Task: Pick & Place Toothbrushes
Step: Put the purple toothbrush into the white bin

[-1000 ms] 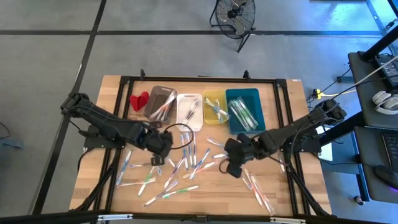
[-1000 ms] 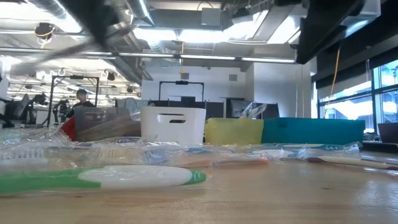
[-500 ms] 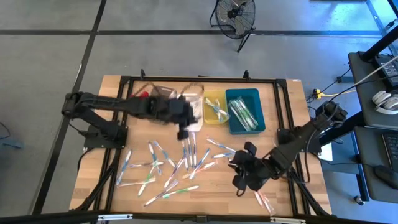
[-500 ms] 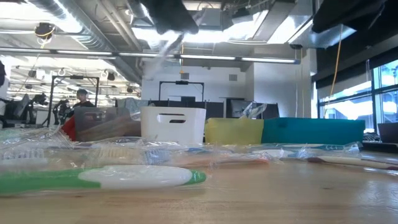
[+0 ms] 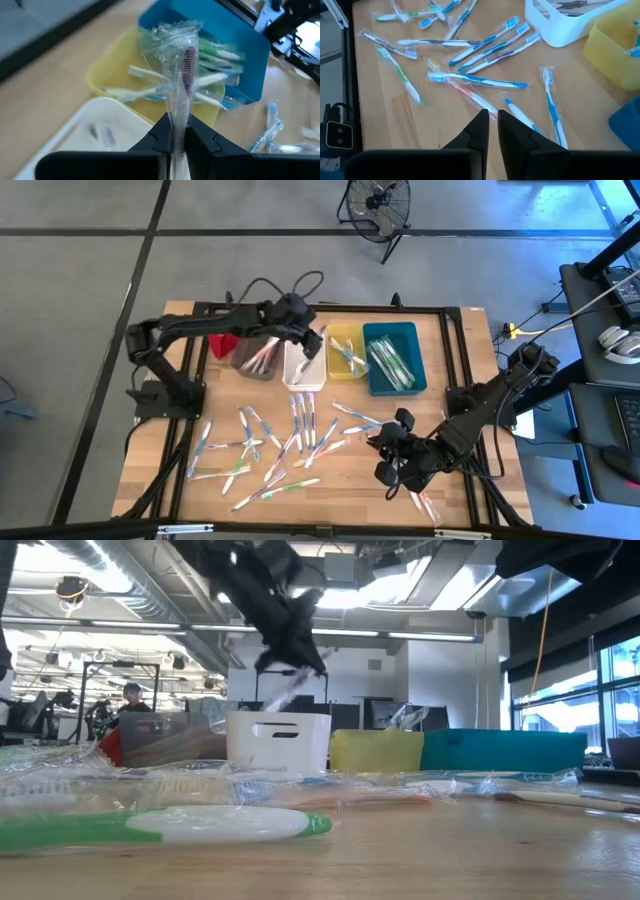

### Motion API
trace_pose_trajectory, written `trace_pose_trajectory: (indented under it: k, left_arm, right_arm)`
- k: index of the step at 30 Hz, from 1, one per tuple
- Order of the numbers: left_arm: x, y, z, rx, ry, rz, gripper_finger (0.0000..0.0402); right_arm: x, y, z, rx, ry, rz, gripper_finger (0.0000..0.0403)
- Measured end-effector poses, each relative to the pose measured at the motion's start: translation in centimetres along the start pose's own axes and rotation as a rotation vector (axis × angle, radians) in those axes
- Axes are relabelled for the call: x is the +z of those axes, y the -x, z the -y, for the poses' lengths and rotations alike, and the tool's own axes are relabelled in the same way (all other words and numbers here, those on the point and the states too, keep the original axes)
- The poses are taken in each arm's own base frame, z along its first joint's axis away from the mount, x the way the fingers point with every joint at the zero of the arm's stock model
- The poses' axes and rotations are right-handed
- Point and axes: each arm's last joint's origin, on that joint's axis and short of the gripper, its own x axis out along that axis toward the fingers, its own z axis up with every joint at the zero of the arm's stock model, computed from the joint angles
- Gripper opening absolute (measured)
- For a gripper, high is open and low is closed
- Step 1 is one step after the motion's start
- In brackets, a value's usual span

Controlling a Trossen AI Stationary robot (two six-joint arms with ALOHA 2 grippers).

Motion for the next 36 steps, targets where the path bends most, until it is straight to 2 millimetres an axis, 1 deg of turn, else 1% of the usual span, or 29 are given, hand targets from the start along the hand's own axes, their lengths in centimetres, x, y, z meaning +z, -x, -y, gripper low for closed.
trace_pose_trajectory:
  k: [3,7,10,14,17,23,27,32,36]
  left_arm:
    - [-0.5,-1.7,-0.6,-0.015,0.015,-0.051,0.0023]
    - [-1.2,-2.9,-1.0,0.010,0.045,-0.106,0.0024]
    - [-1.5,-3.1,-1.2,0.026,0.066,-0.131,0.0024]
    - [-2.0,-3.0,-1.7,0.071,0.150,-0.184,0.0024]
    - [-2.2,-2.9,-2.0,0.100,0.170,-0.210,0.0030]
    - [-2.3,-2.9,-2.3,0.191,0.224,-0.180,0.0066]
    - [-2.3,-2.9,-2.3,0.191,0.225,-0.180,0.0091]
    - [-2.5,-2.9,-1.7,0.184,0.197,-0.187,0.0126]
    - [-2.4,-3.1,-1.2,0.201,0.182,-0.152,0.0153]
  right_arm:
    - [0.0,0.0,0.0,0.000,0.000,0.000,0.0042]
    - [0.0,0.0,0.0,0.000,-0.003,0.000,0.0051]
    - [0.0,0.0,0.0,0.000,0.002,0.000,0.0058]
    - [0.0,0.0,0.0,0.000,0.004,0.000,0.0066]
    - [0.0,0.0,0.0,0.000,0.005,0.000,0.0072]
    - [0.0,0.0,0.0,0.000,0.009,0.000,0.0079]
    - [0.0,0.0,0.0,0.000,0.033,0.000,0.0082]
    - [0.0,0.0,0.0,0.000,0.051,-0.001,0.0078]
    - [0.0,0.0,0.0,0.000,0.071,0.000,0.0072]
